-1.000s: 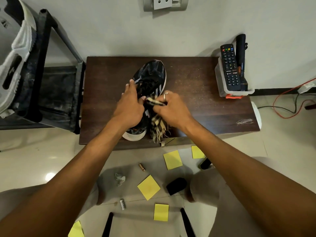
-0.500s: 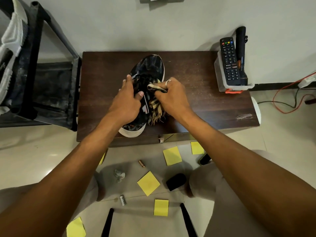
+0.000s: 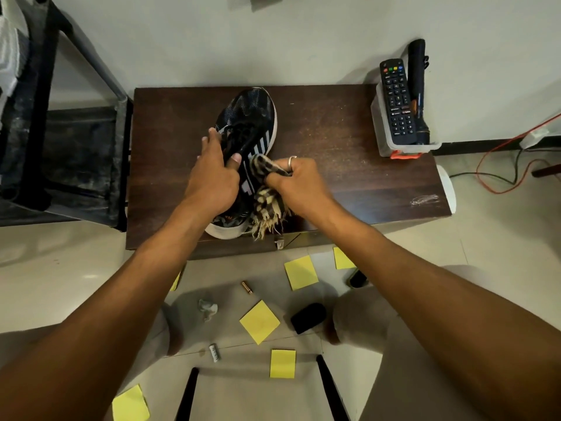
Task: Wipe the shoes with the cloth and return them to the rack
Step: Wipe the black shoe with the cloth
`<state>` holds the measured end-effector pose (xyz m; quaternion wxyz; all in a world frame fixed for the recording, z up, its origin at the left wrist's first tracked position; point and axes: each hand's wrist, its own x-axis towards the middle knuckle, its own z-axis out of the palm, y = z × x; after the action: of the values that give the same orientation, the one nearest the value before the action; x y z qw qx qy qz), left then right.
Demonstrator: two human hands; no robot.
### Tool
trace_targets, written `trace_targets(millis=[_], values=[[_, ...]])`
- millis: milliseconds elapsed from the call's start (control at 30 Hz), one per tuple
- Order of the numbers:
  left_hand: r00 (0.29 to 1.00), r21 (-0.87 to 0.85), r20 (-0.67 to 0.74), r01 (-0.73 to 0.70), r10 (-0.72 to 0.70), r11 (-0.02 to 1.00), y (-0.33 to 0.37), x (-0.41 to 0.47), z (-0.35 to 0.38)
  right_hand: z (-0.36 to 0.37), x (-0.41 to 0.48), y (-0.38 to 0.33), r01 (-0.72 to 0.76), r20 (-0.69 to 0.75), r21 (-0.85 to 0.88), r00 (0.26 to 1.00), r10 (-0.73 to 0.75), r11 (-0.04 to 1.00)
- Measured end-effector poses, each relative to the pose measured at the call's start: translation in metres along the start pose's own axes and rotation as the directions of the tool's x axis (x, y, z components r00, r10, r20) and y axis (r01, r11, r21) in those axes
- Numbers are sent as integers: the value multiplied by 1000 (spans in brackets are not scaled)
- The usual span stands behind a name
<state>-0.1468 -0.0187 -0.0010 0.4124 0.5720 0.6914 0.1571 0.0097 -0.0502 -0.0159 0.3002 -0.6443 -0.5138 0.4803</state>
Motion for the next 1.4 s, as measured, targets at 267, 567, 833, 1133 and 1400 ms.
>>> trace_targets(millis=[267,567,833,1133,1400], values=[[992,-23,-119,33,-36,999,1,-1,10,24,-57,-13,-157,47,130,987,152,979],[996,-7,-83,33,-33,999,2,0,7,10,-36,-19,-150,-67,96,985,156,984],[993,-49,-115,-9,3,999,2,-5,7,-2,-49,-16,-183,219,-50,957,190,982],[990,-59,-136,-48,40,997,0,-6,5,17,-28,-3,220,126,-257,973,-193,941],[992,-74,-118,-52,43,996,-1,-3,5,-14,-8,-14,156,159,-202,979,-125,967]])
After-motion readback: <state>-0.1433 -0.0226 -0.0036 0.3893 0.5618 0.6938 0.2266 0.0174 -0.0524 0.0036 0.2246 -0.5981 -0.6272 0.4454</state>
